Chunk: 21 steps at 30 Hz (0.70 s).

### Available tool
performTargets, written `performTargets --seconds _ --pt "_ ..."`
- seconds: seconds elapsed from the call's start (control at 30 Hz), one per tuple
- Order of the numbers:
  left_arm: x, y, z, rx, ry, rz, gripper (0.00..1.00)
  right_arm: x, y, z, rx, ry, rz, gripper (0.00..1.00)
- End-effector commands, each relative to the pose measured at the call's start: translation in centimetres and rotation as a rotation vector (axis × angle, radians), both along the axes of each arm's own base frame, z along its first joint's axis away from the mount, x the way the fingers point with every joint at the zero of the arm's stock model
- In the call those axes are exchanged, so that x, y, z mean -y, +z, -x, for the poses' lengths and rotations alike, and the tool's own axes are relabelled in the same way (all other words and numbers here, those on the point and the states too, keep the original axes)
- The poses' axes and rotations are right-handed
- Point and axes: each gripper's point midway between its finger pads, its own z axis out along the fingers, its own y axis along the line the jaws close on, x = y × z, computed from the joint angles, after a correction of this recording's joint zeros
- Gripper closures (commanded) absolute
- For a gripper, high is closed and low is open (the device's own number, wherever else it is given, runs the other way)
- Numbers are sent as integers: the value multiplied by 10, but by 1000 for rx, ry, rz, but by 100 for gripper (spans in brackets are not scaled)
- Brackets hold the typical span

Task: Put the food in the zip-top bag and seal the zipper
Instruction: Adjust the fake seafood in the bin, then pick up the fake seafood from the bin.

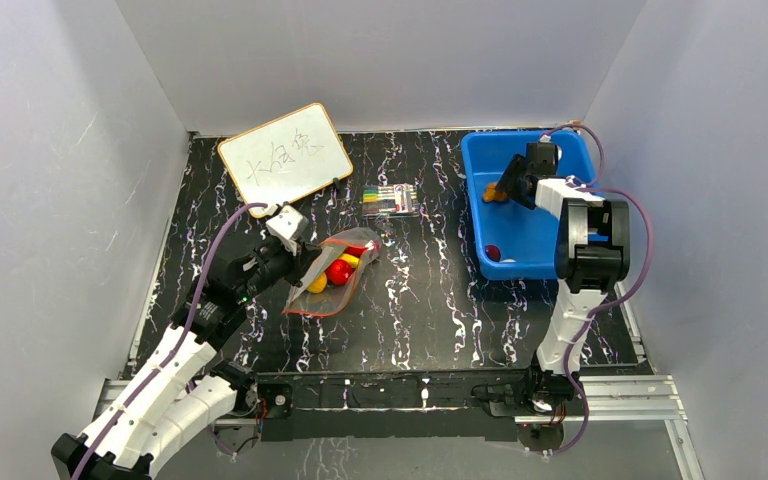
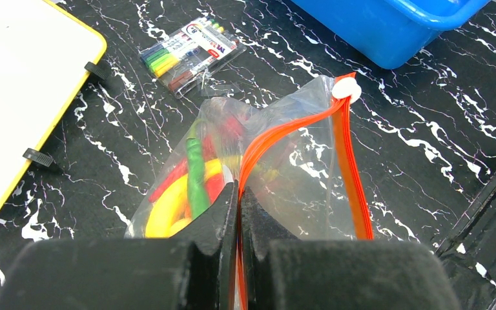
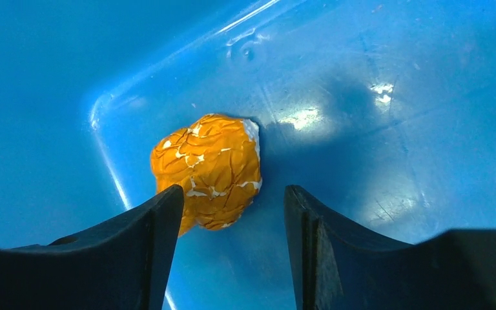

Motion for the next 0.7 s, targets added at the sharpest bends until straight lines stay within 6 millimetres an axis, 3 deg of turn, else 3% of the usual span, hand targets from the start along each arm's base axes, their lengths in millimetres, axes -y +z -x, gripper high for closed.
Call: performTargets --seconds 0.0,0.23,0.4,0.67 --pt "1 6 0 30 -9 7 100 0 8 -23 60 10 -15 45" --pt "1 7 0 33 -9 7 100 0 -11 -19 27 4 -19 49" --pt "1 6 1 31 -15 5 100 1 -18 -20 20 -2 -17 63" --pt "-1 6 0 37 0 2 100 -1 -2 -17 55 15 -17 80"
